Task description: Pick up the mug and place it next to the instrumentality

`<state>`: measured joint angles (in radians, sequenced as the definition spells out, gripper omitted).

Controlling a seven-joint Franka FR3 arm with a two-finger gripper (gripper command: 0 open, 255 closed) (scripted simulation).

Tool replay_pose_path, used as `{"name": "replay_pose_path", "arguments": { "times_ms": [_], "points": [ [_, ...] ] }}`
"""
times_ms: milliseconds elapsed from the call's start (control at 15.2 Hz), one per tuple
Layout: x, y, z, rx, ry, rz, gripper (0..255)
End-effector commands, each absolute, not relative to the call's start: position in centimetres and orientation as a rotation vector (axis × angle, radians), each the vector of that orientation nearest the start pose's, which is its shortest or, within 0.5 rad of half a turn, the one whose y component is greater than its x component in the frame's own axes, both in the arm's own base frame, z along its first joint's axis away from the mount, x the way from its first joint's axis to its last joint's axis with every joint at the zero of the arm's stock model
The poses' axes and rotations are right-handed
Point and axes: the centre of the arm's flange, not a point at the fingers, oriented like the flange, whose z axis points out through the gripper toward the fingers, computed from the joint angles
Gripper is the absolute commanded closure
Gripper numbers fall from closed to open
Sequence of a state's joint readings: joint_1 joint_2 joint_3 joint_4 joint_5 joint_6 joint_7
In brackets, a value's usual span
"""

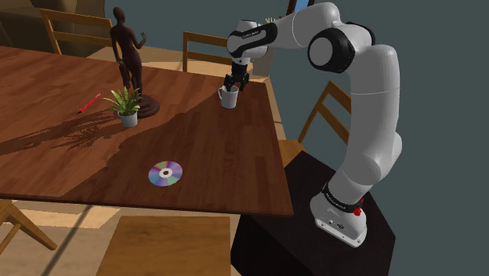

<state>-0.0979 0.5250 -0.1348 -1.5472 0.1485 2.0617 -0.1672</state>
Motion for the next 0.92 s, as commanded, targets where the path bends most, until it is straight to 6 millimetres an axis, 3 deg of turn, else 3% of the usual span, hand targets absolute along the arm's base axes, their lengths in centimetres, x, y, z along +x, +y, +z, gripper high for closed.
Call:
{"name": "replay_pose_path", "arguments": {
  "times_ms": [0,264,330,858],
  "points": [
    [67.93,-13.90,34.72,-3.073,0.182,-0.013,0],
    [67.93,-13.90,34.73,-3.073,0.182,-0.013,0],
    [67.93,-13.90,34.73,-3.073,0.182,-0.013,255],
    [67.93,-13.91,34.73,-3.073,0.182,-0.013,255]
  ]
}}
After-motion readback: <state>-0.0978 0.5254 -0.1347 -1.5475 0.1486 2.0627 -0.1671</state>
